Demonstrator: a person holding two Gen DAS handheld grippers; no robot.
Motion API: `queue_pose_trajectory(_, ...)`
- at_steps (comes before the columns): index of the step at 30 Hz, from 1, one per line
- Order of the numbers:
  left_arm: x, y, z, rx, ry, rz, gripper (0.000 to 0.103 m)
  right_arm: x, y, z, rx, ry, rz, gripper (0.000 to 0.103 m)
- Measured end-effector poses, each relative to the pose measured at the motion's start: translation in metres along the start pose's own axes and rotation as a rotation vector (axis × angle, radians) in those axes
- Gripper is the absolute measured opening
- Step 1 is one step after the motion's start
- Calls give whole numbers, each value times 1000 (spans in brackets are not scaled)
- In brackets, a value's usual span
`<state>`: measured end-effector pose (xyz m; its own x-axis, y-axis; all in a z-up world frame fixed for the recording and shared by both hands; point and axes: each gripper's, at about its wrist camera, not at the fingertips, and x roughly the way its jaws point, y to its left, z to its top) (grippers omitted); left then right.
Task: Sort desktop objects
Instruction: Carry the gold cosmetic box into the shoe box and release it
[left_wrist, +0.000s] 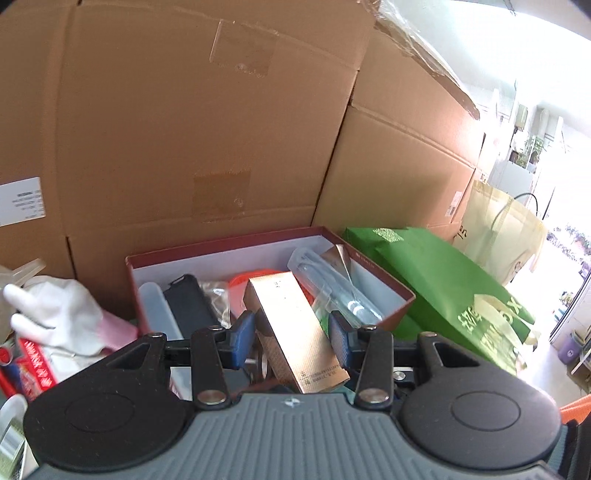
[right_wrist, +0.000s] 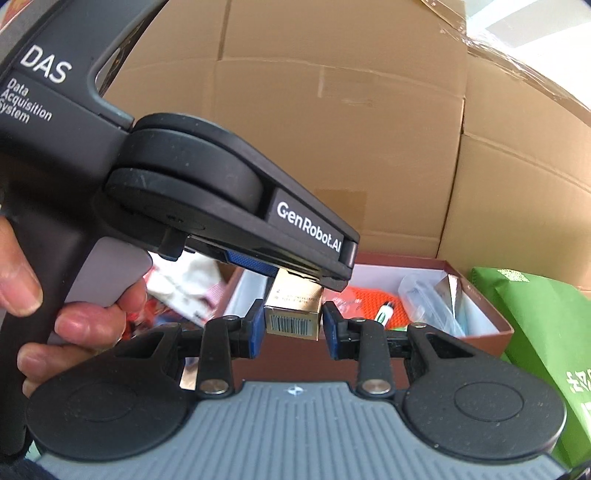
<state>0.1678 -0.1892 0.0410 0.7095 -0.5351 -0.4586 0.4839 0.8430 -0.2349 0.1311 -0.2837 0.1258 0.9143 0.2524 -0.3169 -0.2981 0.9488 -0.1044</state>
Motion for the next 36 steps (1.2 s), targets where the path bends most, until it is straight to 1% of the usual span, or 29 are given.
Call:
queue_pose_trajectory(1, 6, 3, 3, -7, 3, -8, 46, 15, -5, 4, 7, 2, -3, 32)
queue_pose_trajectory(5, 28, 12, 6, -32, 16, -23, 46, 38, -16, 4, 19, 18, -9, 32)
queue_pose_trajectory(13, 60, 25, 7, -46, 49, -5, 46, 66, -21, -2, 46, 65, 8, 32)
queue_pose_trajectory(14, 63, 27, 7, -48, 49, 8, 50, 69, -22, -3, 50, 66, 9, 32)
queue_pose_trajectory(15, 63, 28, 7, -48, 44, 17, 57, 70, -22, -3, 48, 65, 6, 33)
queue_pose_trajectory(16, 62, 29, 6, -50, 41, 20, 80, 72, -22, -3, 41, 73, 9, 42)
queue_pose_trajectory(17, 59, 30, 5, -50, 34, 12, 96, 72, -22, -4, 30, 83, 7, 51)
queue_pose_trajectory(19, 51, 32, 2, -48, -4, -11, 101, 70, -20, -6, 8, 73, -21, 56)
queue_pose_trajectory(21, 45, 30, 0, -34, -19, -7, 101, 67, -21, -6, 18, 71, -21, 58)
queue_pose_trajectory(24, 39, 28, -2, -16, -26, 6, 101, 63, -19, -7, 26, 68, -36, 66)
queue_pose_trajectory(26, 33, 27, -4, -16, -37, 2, 101, 59, -17, -7, 18, 61, -55, 74)
queue_pose_trajectory(27, 30, 27, -5, -18, -42, -1, 101, 57, -16, -7, 16, 59, -59, 75)
queue_pose_trajectory(29, 27, 26, -7, -25, -47, 0, 101, 53, -14, -8, 8, 55, -73, 82)
queue_pose_trajectory(31, 23, 25, -8, -30, -50, 2, 101, 49, -11, -7, 3, 54, -82, 84)
queue_pose_trajectory(36, 9, 20, -12, -23, -63, 7, 101, 35, -6, -6, -11, 47, -88, 86)
